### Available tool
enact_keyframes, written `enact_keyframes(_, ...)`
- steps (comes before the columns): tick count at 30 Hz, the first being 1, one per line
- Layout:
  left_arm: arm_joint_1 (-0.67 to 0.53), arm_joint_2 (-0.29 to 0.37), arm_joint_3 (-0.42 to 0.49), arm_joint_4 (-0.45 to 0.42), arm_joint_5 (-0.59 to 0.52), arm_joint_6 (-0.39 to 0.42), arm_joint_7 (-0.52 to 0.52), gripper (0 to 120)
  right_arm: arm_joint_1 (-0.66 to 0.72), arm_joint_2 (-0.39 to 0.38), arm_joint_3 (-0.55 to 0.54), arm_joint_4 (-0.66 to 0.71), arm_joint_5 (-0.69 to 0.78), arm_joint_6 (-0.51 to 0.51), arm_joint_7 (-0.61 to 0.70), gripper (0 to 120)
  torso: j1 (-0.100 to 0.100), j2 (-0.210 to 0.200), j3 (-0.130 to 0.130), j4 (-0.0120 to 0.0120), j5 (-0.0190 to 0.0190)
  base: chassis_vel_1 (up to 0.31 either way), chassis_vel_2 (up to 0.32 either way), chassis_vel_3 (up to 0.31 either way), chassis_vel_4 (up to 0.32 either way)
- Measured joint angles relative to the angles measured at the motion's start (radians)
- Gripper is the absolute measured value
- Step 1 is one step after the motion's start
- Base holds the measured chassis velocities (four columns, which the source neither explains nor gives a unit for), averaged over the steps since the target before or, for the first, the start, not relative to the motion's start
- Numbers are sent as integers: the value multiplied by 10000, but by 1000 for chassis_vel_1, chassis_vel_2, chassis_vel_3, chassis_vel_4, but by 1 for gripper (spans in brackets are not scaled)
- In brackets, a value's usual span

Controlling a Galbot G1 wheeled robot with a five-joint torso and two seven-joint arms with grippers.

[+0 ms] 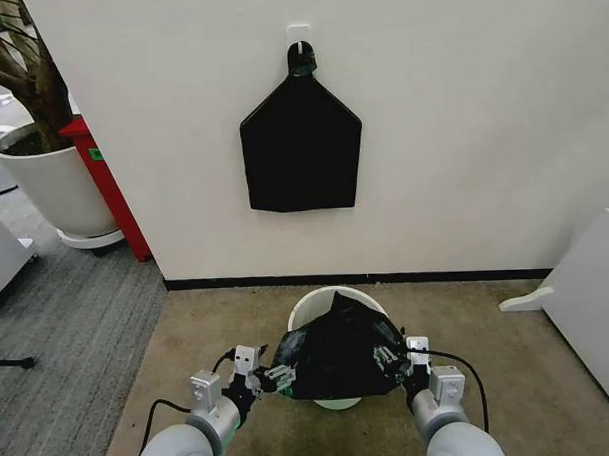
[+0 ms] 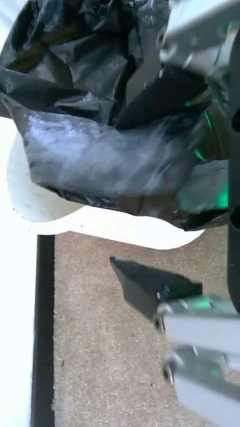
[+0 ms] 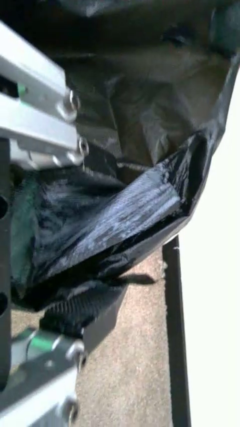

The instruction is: Place the garbage bag over the trash bin.

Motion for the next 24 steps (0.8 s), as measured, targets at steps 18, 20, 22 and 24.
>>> enact_keyframes(18,-539,-520,-171,868,-285,-304,-20,4,602,51,302,-1020,38,584,-214,0,0,0,0,1,1,0,0,0,0)
enact_keyframes(20,-655,-632,-83,1000,-281,-320,-17,0,603,67,310,-1099,-14,623,-266,0,0,0,0,-1,1,0,0,0,0)
enact_keyframes(22,-842,-720,64,1123,-281,-327,-10,0,558,84,373,-1145,-95,674,-323,0,0,0,0,0,1,0,0,0,0)
enact_keyframes(24,-1020,-757,210,1219,-280,-355,-4,0,522,91,435,-1177,-125,738,-355,0,0,0,0,-1,1,0,0,0,0)
